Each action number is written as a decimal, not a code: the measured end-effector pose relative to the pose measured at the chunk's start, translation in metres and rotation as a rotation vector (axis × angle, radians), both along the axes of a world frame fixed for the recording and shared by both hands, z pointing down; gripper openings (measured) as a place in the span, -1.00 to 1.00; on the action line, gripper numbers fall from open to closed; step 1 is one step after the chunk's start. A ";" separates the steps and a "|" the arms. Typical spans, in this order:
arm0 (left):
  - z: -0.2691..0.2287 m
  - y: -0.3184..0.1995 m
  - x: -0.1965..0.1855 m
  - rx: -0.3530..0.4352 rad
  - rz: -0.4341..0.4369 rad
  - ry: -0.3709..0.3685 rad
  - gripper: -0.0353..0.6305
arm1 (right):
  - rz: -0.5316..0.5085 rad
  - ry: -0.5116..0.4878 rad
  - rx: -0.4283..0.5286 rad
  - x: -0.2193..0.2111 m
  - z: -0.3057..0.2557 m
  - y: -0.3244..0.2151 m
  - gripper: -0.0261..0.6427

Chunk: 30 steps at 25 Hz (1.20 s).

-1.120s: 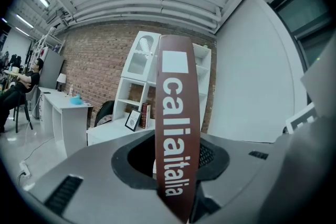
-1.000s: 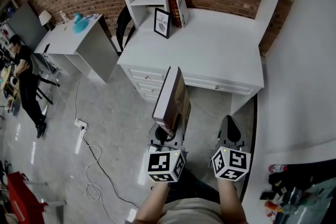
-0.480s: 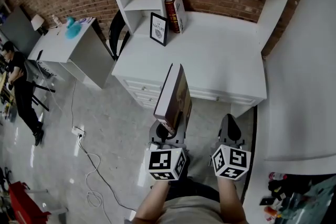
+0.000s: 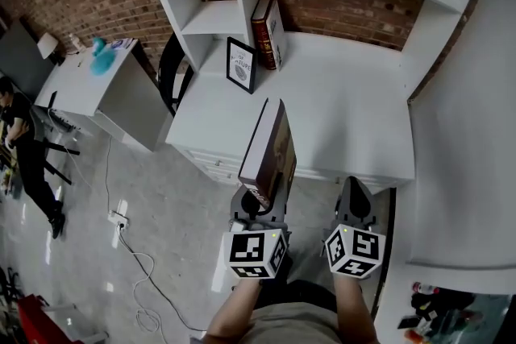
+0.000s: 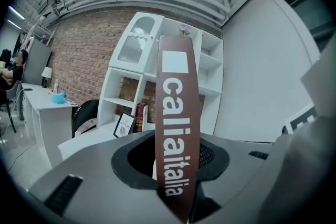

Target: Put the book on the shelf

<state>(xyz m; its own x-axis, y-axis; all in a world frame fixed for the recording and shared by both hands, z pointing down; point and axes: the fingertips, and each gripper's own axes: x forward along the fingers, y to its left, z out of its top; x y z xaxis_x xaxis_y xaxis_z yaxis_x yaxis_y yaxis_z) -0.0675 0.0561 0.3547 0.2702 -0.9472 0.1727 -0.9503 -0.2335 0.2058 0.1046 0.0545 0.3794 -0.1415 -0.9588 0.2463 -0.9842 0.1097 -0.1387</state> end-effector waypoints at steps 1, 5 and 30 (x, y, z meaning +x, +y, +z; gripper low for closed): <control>0.001 -0.010 -0.001 -0.001 0.002 0.001 -0.45 | 0.001 0.001 -0.001 -0.002 0.001 -0.010 -0.87; 0.003 -0.046 -0.005 -0.004 0.010 0.006 -0.45 | 0.002 0.011 -0.004 -0.007 0.002 -0.047 -0.87; 0.017 -0.235 0.020 -0.040 -0.093 -0.008 -0.45 | -0.100 0.021 -0.026 0.015 0.010 -0.250 -0.87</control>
<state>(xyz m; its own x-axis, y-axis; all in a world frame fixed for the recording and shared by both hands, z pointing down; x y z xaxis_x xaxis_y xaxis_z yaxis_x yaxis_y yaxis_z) -0.0474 -0.1786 0.3717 0.1798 -0.9604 0.2129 -0.9693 -0.1360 0.2051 0.1195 -0.1956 0.3895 -0.2310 -0.9332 0.2751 -0.9712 0.2043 -0.1225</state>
